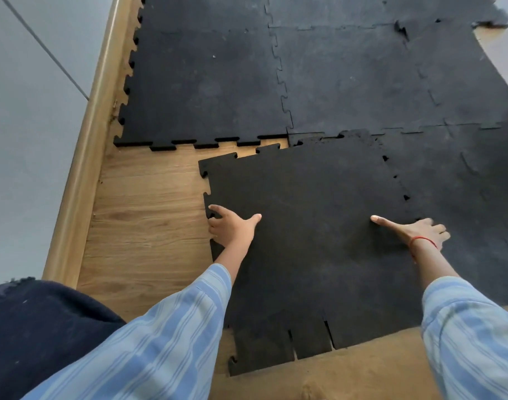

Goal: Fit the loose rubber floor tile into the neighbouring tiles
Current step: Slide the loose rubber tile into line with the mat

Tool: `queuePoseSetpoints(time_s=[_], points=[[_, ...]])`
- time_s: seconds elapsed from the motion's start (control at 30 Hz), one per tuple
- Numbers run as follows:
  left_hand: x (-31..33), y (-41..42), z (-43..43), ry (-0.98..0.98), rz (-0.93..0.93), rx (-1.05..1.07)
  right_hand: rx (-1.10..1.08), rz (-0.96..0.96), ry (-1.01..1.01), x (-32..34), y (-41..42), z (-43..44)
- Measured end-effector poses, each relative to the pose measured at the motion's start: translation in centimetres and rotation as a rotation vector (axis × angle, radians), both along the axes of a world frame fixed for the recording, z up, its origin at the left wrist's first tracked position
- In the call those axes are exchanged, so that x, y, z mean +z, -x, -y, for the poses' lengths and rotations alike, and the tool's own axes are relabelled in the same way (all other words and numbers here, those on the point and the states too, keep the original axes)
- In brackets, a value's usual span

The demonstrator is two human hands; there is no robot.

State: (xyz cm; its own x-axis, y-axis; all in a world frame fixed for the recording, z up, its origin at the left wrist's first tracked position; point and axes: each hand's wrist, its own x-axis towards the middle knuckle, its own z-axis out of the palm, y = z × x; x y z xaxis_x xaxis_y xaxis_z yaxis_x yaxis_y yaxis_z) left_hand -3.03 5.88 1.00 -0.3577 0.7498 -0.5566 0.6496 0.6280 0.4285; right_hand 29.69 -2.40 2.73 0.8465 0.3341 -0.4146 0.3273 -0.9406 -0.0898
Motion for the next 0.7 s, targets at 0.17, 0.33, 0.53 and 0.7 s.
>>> queuePoseSetpoints(time_s=[0.17,0.33,0.53,0.7], points=[[-0.1,1.4,-1.2,0.009,0.115,0.218,-0.045,0.002,-0.03,0.4,0.6,0.2],[0.2,1.6,-1.6,0.018,0.126,0.276,-0.055,0.01,-0.044,0.7,1.0,0.2],[1.5,1.7,-2.1,0.033,0.174,0.375,-0.046,-0.005,-0.062,0.9,1.4,0.2],[2.4,2.5,-2.7,-0.006,0.236,0.456,-0.051,0.01,-0.097,1.5,1.9,0.6]])
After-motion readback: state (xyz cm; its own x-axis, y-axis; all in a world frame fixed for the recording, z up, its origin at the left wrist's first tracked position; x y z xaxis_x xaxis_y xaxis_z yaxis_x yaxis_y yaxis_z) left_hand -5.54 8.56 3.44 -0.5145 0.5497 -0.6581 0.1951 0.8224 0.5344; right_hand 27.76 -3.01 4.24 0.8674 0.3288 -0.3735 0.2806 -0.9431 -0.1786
